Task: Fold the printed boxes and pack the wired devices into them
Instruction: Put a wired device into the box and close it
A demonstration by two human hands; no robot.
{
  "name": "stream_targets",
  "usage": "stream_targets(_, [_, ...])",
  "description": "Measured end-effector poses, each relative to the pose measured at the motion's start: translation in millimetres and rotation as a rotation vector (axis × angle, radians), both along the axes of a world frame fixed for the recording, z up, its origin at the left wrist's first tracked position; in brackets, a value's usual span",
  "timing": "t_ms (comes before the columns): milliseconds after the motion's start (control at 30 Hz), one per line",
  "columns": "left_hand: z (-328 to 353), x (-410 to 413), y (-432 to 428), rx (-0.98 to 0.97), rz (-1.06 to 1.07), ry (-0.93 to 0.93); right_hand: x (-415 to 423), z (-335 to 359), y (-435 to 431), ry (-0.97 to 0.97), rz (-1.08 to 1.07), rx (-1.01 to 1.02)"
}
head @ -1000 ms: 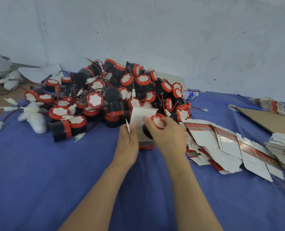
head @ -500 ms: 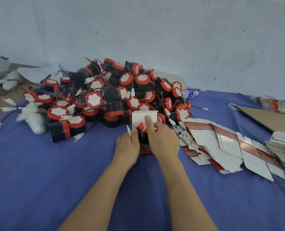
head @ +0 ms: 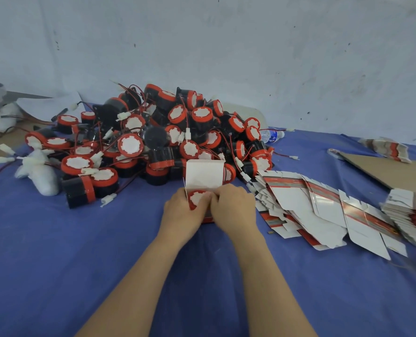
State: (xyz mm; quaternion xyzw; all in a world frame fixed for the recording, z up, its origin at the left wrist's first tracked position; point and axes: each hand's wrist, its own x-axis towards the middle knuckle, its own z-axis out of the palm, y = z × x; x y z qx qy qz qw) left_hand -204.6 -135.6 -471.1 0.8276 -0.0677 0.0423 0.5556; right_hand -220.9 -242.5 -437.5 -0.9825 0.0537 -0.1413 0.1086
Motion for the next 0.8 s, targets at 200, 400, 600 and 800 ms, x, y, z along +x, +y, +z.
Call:
stream_targets(200, [2,-3,4,-0.033,-0.133,-0.001,-3,8,-32,-0.311,-0.204,0.902])
stream_targets(400, [9,-6,5,-0.051,-0.219,-0.046,-3,16,-44,-0.382,-0.087,1.104])
stream_targets(600, [8,-1,7,-0.259,-0.105,0.004,-16,28,-33,-0.476,0.135,1.200])
stream_targets(800, [0,7,9,-0.363,0.096,0.066,-18,27,-18,-0.495,0.223,1.087])
